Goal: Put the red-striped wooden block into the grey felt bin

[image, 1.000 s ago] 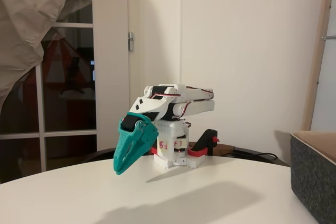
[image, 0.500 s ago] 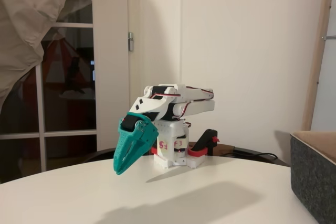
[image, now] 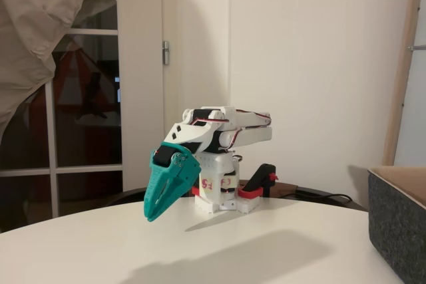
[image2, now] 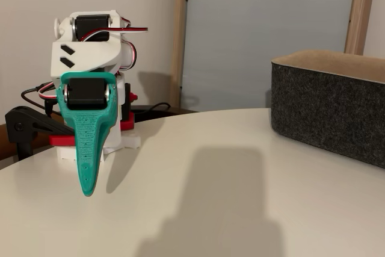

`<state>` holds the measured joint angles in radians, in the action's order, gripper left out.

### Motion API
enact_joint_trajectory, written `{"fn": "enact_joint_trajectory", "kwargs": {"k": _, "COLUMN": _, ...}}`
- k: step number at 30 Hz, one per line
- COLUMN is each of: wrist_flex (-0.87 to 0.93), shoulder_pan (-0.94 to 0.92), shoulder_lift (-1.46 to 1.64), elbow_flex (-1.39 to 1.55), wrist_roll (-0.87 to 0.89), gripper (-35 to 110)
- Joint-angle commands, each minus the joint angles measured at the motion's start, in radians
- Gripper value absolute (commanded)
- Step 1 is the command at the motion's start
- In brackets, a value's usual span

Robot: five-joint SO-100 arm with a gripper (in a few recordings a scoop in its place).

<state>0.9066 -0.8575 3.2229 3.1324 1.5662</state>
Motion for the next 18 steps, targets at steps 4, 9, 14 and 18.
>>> {"fn": "enact_joint_trajectory", "kwargs": {"k": 4, "wrist_flex": 0.015, "shoulder_pan": -0.008, "shoulder_lift": 0.031, "elbow_flex": 0.012, "wrist_roll": 0.012, "gripper": 0}}
{"fn": "enact_joint_trajectory", "kwargs": {"k": 9, "wrist_flex": 0.015, "shoulder_pan": -0.008, "shoulder_lift": 0.031, "elbow_flex": 0.012, "wrist_roll": 0.012, "gripper": 0}}
{"fn": "enact_joint_trajectory", "kwargs": {"k": 14, "wrist_flex": 0.015, "shoulder_pan": -0.008, "shoulder_lift": 0.031, "elbow_flex": 0.012, "wrist_roll": 0.012, "gripper": 0}}
{"fn": "enact_joint_trajectory", "kwargs": {"k": 18, "wrist_flex": 0.015, "shoulder_pan": -0.008, "shoulder_lift": 0.031, "elbow_flex": 0.012, "wrist_roll": 0.012, "gripper": 0}}
